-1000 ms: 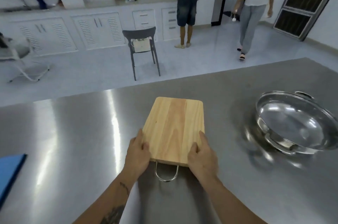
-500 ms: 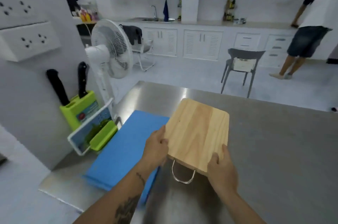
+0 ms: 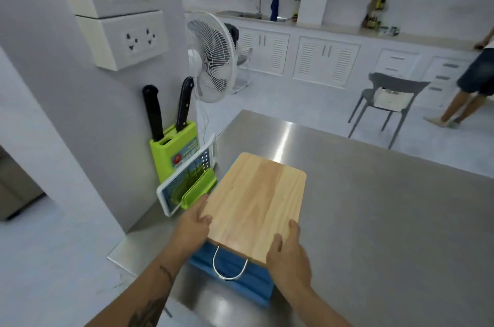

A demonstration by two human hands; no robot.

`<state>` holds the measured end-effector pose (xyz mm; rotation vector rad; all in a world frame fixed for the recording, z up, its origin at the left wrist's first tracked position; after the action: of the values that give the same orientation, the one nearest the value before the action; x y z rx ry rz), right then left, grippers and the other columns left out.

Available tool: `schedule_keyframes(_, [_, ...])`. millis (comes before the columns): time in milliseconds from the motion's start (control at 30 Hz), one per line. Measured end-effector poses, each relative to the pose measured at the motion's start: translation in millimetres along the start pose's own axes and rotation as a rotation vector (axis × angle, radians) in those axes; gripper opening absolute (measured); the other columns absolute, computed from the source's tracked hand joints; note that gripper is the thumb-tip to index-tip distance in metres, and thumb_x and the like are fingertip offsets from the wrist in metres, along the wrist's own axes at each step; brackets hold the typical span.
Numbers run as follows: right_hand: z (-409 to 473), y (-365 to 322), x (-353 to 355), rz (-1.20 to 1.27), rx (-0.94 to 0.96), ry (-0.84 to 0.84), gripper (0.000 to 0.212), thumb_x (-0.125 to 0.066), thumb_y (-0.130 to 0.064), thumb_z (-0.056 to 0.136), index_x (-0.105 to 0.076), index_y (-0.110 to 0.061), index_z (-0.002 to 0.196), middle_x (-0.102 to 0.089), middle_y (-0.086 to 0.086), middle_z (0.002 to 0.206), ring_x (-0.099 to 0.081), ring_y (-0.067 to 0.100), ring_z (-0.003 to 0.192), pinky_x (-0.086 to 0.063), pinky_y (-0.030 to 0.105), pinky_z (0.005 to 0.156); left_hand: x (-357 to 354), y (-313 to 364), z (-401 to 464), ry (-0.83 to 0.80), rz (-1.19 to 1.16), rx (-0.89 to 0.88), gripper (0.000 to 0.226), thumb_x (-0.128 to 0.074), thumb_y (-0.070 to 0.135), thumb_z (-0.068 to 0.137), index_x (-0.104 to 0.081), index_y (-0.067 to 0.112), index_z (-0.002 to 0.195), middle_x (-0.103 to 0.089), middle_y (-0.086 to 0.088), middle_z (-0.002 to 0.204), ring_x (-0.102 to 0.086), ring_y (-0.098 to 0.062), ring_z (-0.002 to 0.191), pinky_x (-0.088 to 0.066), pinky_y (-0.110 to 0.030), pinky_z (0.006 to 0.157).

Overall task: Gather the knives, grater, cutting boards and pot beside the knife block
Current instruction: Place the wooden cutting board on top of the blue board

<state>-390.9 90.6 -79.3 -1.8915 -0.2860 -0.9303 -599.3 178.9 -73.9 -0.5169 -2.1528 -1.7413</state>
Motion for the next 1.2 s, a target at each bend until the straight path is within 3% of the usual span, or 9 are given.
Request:
schedule_keyframes(133, [1.2, -13.3, -7.6, -0.069, 0.048, -0.159, 0.057, -0.031, -0.039, 0.103, -0.009, -0.028, 0.154, -0.058, 0.004, 0.098, -0.057, 0.025, 0.085, -0.041, 0.034, 0.075, 14.4, -10.8, 15.7, 0.033, 0.059, 0.038, 0.056, -0.056, 0.008, 0.090, -0.044, 0.015, 0.144, -0.044, -0.009, 0.148, -0.043, -0.026, 0.134, -0.031, -0.032, 0.113])
schedule_keyframes(233, [1.8, -17.7, -13.3, -0.100, 0.053, -0.232, 0.061, -0.033, -0.039, 0.102, -0.004, -0.027, 0.155, -0.049, -0.001, 0.086, -0.053, 0.022, 0.081, -0.044, 0.033, 0.078, 19.4, -14.6, 18.6, 0.030, 0.060, 0.065, 0.056, -0.055, 0.006, 0.090, -0.044, 0.015, 0.144, -0.043, -0.010, 0.149, -0.044, -0.027, 0.133, -0.031, -0.030, 0.111])
schedule_keyframes(333, [-0.6, -17.5, -19.7, -0.072, 0.047, -0.270, 0.064, -0.034, -0.039, 0.101, -0.002, -0.031, 0.155, -0.054, -0.002, 0.087, -0.060, 0.019, 0.080, -0.051, 0.035, 0.083, 19.6, -19.9, 18.8, -0.008, 0.084, 0.051, 0.058, -0.054, 0.002, 0.088, -0.042, 0.010, 0.144, -0.042, -0.009, 0.148, -0.042, -0.025, 0.133, -0.029, -0.023, 0.105])
schedule_keyframes(500, [1.7, -13.3, -20.7, -0.037, -0.005, -0.250, 0.064, -0.036, -0.039, 0.099, -0.004, -0.037, 0.153, -0.061, 0.002, 0.089, -0.064, 0.019, 0.077, -0.053, 0.036, 0.078, 17.3, -24.2, 21.5, -0.022, 0.081, 0.071, 0.061, -0.057, 0.006, 0.088, -0.039, 0.012, 0.147, -0.037, -0.007, 0.153, -0.037, -0.023, 0.138, -0.026, -0.024, 0.110])
schedule_keyframes(733, [1.2, -9.4, -14.4, -0.063, -0.035, -0.231, 0.062, -0.040, -0.034, 0.097, -0.010, -0.034, 0.152, -0.059, 0.001, 0.080, -0.060, 0.016, 0.070, -0.045, 0.032, 0.069, 7.3, -21.7, 22.0, -0.072, 0.042, 0.059, 0.063, -0.056, 0.009, 0.090, -0.036, 0.016, 0.148, -0.038, -0.003, 0.152, -0.039, -0.021, 0.137, -0.026, -0.023, 0.108])
schedule_keyframes(900, [13.8, -11.0, -10.3, -0.056, -0.059, -0.289, 0.066, -0.043, -0.033, 0.093, -0.010, -0.038, 0.150, -0.059, 0.005, 0.099, -0.062, 0.020, 0.079, -0.048, 0.031, 0.068, 5.0, -23.5, 17.8, -0.056, 0.066, 0.049, 0.061, -0.054, 0.011, 0.093, -0.032, 0.015, 0.150, -0.035, -0.006, 0.154, -0.037, -0.025, 0.138, -0.027, -0.031, 0.113])
schedule_keyframes(1033, [4.6, -11.7, -15.8, -0.016, -0.053, -0.224, 0.064, -0.042, -0.028, 0.095, -0.013, -0.033, 0.153, -0.058, 0.006, 0.096, -0.060, 0.017, 0.074, -0.043, 0.028, 0.060, 2.0, -24.6, 11.1, -0.021, 0.054, 0.054, 0.061, -0.052, 0.011, 0.093, -0.031, 0.013, 0.150, -0.036, -0.008, 0.153, -0.038, -0.026, 0.137, -0.028, -0.032, 0.112])
schedule_keyframes(1200, [-1.3, -9.8, -18.7, -0.017, -0.050, -0.164, 0.069, -0.046, -0.028, 0.096, -0.011, -0.021, 0.155, -0.052, 0.002, 0.094, -0.056, 0.018, 0.079, -0.047, 0.031, 0.073, 2.7, -27.4, 5.2, 0.022, 0.143, 0.065, 0.061, -0.052, 0.015, 0.092, -0.033, 0.014, 0.149, -0.039, -0.008, 0.151, -0.040, -0.028, 0.136, -0.031, -0.034, 0.110])
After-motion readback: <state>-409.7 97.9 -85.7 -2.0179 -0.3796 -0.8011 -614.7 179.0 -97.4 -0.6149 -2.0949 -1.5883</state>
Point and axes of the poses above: each hand's wrist, its own z-axis towards the middle knuckle, its own x-axis out of the back of the hand, y = z × x, the point moved 3 cm from there along z, towards the middle knuckle
